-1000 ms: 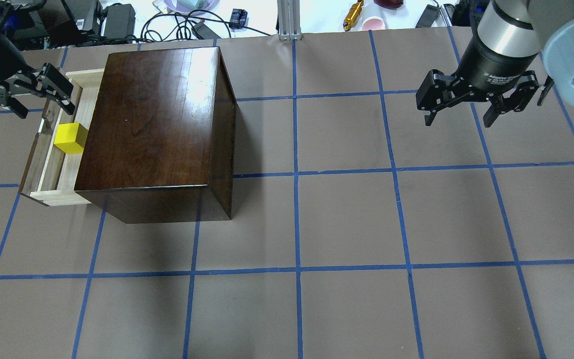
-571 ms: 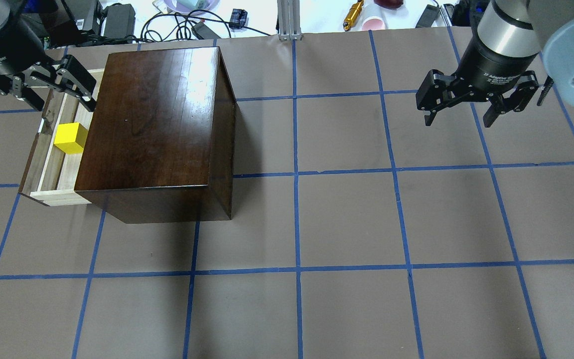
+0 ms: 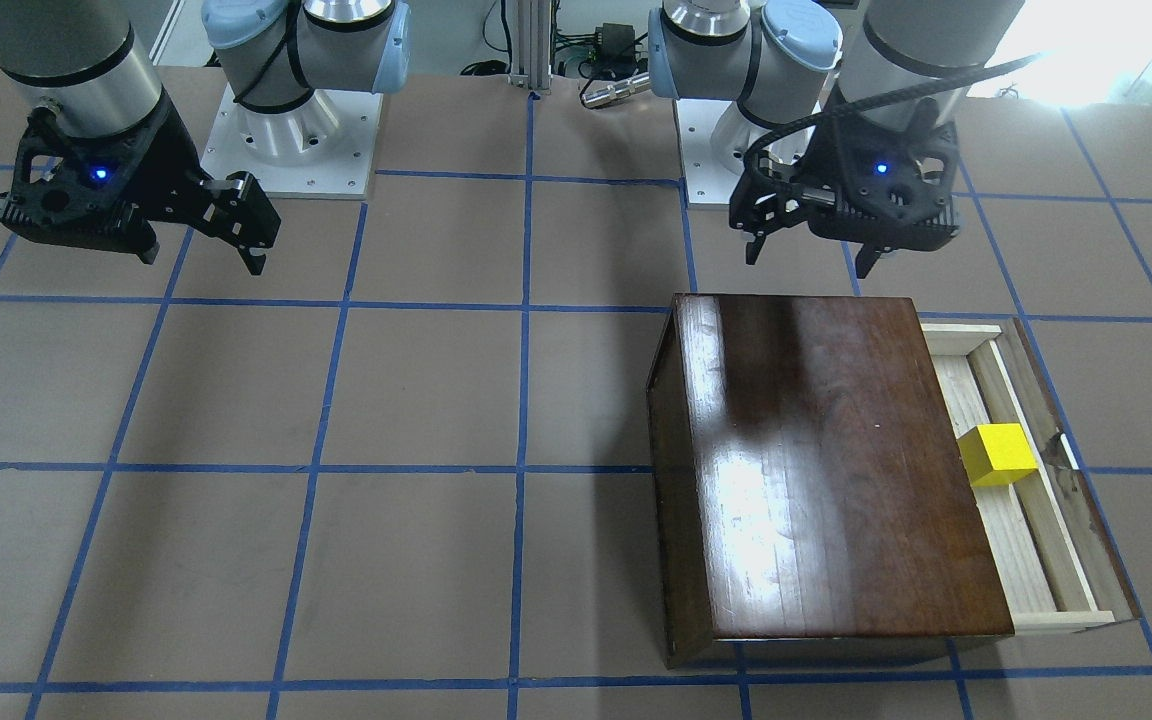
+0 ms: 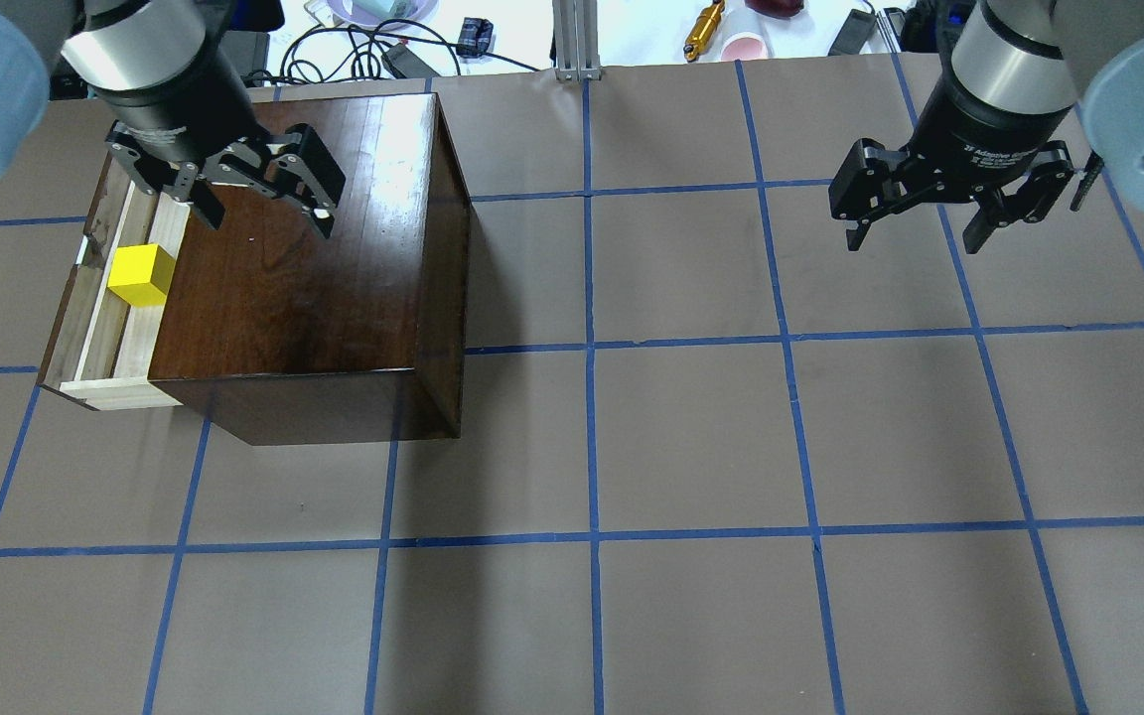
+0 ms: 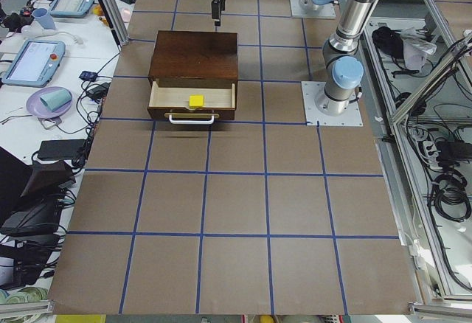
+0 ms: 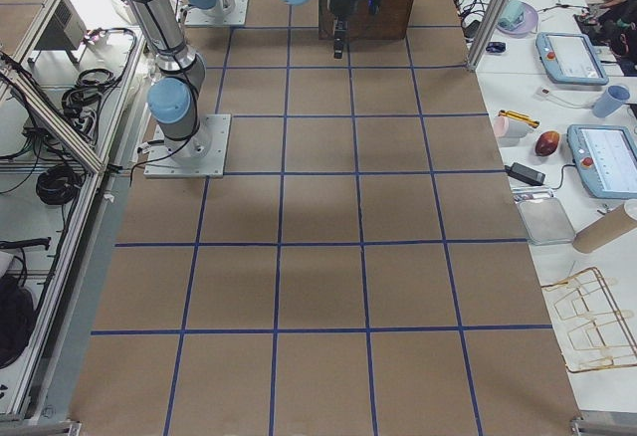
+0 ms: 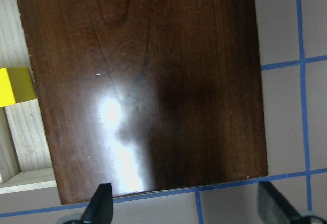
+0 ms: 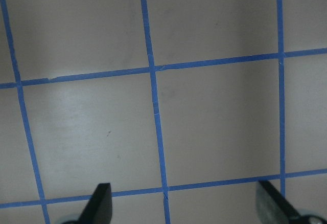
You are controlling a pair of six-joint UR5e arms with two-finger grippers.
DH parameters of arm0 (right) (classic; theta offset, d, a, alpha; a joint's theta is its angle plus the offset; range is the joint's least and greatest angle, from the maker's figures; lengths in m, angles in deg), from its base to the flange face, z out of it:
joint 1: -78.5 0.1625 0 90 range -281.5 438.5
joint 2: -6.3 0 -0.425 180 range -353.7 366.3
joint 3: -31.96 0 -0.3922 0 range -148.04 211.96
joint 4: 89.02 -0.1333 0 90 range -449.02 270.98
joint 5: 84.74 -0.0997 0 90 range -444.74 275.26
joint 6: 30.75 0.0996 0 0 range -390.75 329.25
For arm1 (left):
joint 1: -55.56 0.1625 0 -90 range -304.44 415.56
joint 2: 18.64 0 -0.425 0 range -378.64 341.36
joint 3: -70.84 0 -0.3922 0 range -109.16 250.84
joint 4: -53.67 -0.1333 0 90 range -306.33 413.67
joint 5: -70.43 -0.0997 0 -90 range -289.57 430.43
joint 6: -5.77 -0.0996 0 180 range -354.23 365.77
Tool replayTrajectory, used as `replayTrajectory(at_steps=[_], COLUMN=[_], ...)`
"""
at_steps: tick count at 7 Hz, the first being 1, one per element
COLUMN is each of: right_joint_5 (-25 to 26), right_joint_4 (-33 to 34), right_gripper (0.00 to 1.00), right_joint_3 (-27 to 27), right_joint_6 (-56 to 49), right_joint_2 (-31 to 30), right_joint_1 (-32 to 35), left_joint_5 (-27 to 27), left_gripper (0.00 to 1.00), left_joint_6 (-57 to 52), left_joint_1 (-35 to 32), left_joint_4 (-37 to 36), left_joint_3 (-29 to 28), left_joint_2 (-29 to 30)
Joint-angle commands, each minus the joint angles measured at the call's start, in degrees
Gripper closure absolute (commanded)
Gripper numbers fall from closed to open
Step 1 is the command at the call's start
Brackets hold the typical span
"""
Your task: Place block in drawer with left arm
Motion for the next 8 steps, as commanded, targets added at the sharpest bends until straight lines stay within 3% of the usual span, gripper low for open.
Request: replayTrajectory(at_steps=[1,4,8], right_joint_5=[0.0,0.0,0.0], right_joint_4=[0.0,0.0,0.0], right_gripper=[0.00,0.00,0.00], right_joint_3=[0.0,0.0,0.0], right_joint_6=[0.0,0.0,0.0], right_joint_2=[0.0,0.0,0.0], right_joint_1=[0.0,0.0,0.0], left_joint_5=[0.1,0.7,0.4], left_gripper=[0.00,0.00,0.00], left_joint_6=[3.0,-3.6,-3.4], left_joint_1=[-2.3,4.3,5.0], left_joint_4=[-0.2,-1.2,-1.1], left_joint_3=[0.3,0.3,0.4], left_joint_2=[0.1,-0.7,-1.1])
